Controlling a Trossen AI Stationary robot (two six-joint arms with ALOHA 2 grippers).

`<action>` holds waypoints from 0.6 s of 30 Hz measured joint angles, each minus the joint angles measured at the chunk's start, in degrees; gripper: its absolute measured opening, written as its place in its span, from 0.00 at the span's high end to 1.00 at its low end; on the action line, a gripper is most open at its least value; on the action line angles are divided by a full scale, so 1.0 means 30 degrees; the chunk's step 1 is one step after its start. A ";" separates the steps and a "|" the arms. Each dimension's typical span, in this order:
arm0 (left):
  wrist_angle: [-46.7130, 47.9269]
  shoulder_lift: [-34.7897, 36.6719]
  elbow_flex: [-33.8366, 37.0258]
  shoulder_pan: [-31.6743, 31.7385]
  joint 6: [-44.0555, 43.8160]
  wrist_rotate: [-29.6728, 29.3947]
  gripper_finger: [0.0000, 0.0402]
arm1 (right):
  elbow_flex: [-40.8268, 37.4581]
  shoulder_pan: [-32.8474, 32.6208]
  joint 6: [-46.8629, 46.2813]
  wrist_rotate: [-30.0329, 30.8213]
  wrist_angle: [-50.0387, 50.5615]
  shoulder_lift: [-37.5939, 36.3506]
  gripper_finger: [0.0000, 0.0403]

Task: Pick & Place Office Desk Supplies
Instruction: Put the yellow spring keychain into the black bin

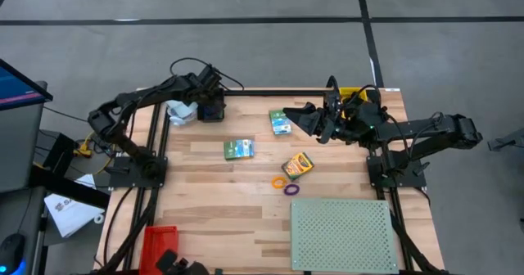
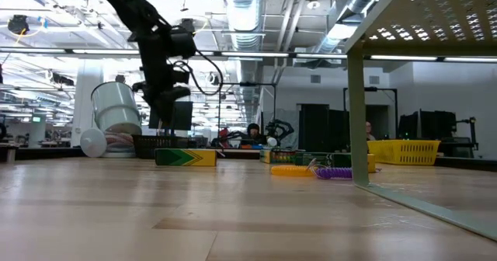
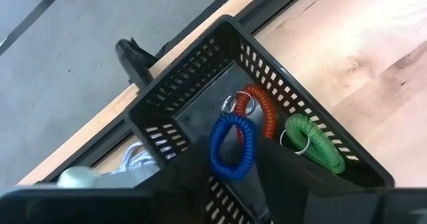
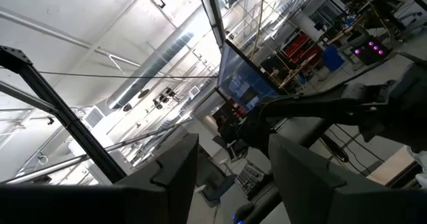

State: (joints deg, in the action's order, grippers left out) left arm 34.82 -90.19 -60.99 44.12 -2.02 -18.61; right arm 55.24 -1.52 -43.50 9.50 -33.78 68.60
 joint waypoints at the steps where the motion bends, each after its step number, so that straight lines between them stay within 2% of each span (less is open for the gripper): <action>1: 0.0081 0.0316 0.0000 -0.0004 -0.0081 0.0008 0.70 | 0.0000 0.0000 -0.0003 0.0000 0.0055 0.0000 0.55; 4: 0.0093 0.1649 0.0000 -0.0235 -0.0575 0.0820 0.68 | 0.0000 0.0000 0.0018 -0.0092 0.0878 0.0000 0.55; 10: -0.1070 0.5412 0.0000 -0.1185 -0.0977 0.5068 0.67 | 0.0000 -0.0255 0.0011 -0.0243 0.4398 0.0000 0.55; 14: -0.2687 0.7952 0.0000 -0.2133 -0.1418 0.7873 0.67 | -0.0007 -0.0255 0.0011 -0.1343 0.6406 0.0007 0.55; 18: -0.4182 0.9852 0.0000 -0.3274 -0.2781 0.8349 0.67 | 0.0060 -0.0397 0.0472 -0.1749 0.6630 0.0007 0.55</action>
State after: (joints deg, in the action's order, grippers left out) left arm 22.27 -60.64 -60.99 34.30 -10.36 6.44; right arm 55.42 -2.71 -42.08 4.25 -13.89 68.62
